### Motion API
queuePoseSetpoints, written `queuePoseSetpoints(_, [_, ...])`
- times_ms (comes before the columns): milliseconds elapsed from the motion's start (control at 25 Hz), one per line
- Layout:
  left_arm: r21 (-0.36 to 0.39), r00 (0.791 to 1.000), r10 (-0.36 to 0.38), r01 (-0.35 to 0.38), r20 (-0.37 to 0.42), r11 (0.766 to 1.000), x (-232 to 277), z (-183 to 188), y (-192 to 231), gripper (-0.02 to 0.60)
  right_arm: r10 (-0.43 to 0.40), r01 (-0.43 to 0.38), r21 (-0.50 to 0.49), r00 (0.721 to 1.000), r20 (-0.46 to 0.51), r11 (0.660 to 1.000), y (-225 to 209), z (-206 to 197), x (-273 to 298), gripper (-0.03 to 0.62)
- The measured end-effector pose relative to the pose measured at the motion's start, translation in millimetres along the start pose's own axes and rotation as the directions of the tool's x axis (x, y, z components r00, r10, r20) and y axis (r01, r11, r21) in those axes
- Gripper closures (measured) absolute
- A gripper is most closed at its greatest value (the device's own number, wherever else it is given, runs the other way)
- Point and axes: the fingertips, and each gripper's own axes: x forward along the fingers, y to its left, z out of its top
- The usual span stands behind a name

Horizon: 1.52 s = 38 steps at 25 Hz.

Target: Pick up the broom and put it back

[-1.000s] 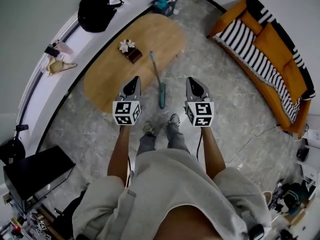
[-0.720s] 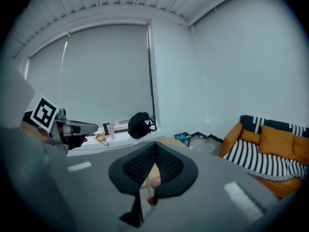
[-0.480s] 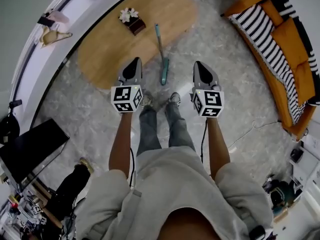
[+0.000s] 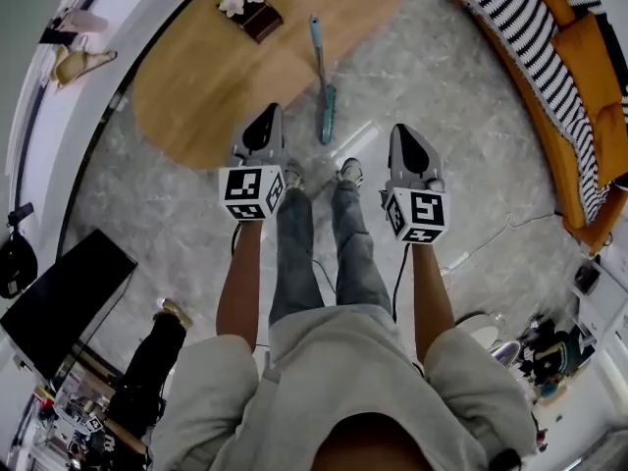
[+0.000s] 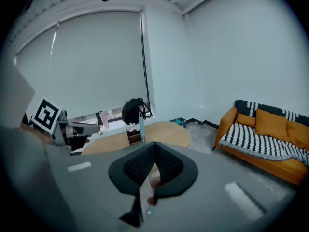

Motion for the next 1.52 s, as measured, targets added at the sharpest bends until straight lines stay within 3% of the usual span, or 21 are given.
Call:
queuePoseSetpoints(520, [-0.034, 1.0, -0.016, 0.016, -0.002, 0.999, 47, -51, 11, 0.577, 0.01, -0.01, 0.001, 0.992, -0.122, 1.0, -9, -80, 9, 0.594])
queuePoseSetpoints(560, [-0.039, 1.0, -0.024, 0.024, 0.004, 0.999, 51, -51, 10, 0.577, 0.012, -0.012, 0.0, 0.992, -0.125, 1.0, -10, -82, 10, 0.594])
queuePoseSetpoints(720, [-0.029, 0.998, -0.05, 0.051, 0.027, 0.998, 74, -45, 8, 0.458, 0.013, -0.013, 0.0, 0.991, -0.13, 1.0, -20, -87, 12, 0.594])
queuePoseSetpoints(960, [-0.007, 0.996, -0.09, 0.09, 0.028, 0.996, 116, -39, 1, 0.401, 0.005, -0.004, 0.002, 0.989, -0.151, 1.0, -33, -98, 10, 0.594])
queuePoseSetpoints(1520, [0.022, 0.993, -0.119, 0.118, 0.017, 0.993, 192, -19, 9, 0.385, 0.032, -0.028, 0.03, 0.984, -0.174, 0.999, -31, -105, 17, 0.594])
